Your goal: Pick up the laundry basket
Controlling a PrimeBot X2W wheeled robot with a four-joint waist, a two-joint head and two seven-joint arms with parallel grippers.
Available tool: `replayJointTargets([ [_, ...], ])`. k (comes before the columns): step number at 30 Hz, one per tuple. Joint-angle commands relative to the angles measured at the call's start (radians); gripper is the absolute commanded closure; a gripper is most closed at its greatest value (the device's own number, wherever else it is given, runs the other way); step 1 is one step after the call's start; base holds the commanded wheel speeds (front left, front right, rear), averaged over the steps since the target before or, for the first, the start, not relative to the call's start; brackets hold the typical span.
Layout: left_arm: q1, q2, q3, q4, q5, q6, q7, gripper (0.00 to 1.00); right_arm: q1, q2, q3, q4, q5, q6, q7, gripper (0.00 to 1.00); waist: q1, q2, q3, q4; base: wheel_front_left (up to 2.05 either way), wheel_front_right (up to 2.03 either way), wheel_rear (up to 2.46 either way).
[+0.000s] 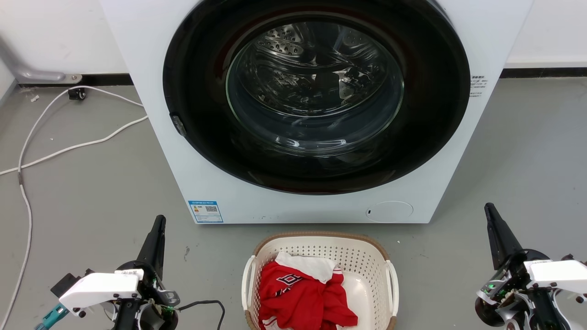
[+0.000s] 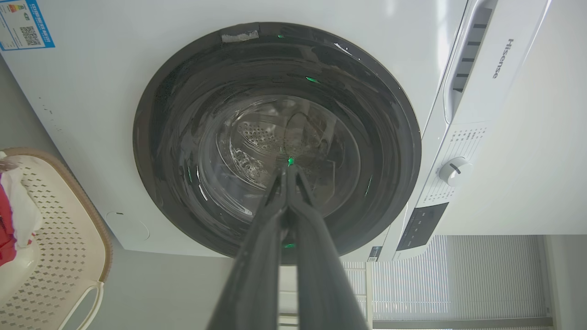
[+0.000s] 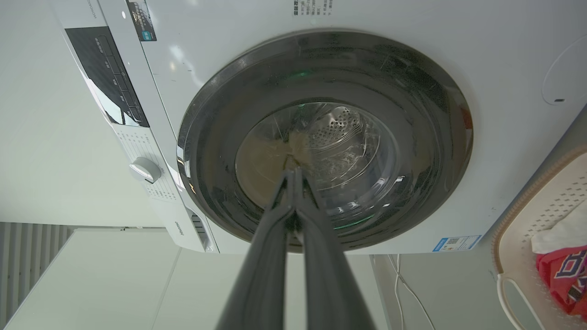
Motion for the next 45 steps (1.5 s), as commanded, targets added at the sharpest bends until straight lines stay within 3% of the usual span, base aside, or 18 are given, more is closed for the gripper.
replayJointTargets([
  [1, 0.006, -0.001, 0.001, -0.003, 0.001, 0.000, 0.002, 1.00, 0.011, 0.002, 0.000, -0.004, 0.004, 0.000, 0.001, 1.00, 0.0000, 0.0000, 0.000, 0.000, 0.00, 0.00, 0.00],
  [25, 0.006, -0.001, 0.001, -0.003, 0.001, 0.000, 0.002, 1.00, 0.011, 0.002, 0.000, -0.004, 0.004, 0.000, 0.001, 1.00, 0.0000, 0.0000, 0.000, 0.000, 0.00, 0.00, 0.00],
  [26, 0.000, 0.000, -0.001, 0.000, 0.000, 0.000, 0.000, 0.00, 0.000, 0.000, 0.000, 0.000, 0.000, 0.000, 0.000, 0.00, 0.0000, 0.0000, 0.000, 0.000, 0.00, 0.00, 0.00],
  [37, -0.001, -0.001, -0.053, -0.004, 0.028, 0.000, -0.055, 0.00, 0.015, -0.005, 0.038, 0.000, -0.033, 0.000, -0.053, 0.00, 0.0000, 0.0000, -0.002, 0.000, 0.00, 0.00, 0.00],
  [45, -0.003, -0.001, -0.055, -0.032, 0.176, 0.000, -0.092, 0.00, 0.017, -0.014, 0.057, -0.011, -0.190, 0.000, -0.092, 0.00, 0.0000, 0.0000, -0.003, 0.001, 0.00, 0.00, 0.00],
])
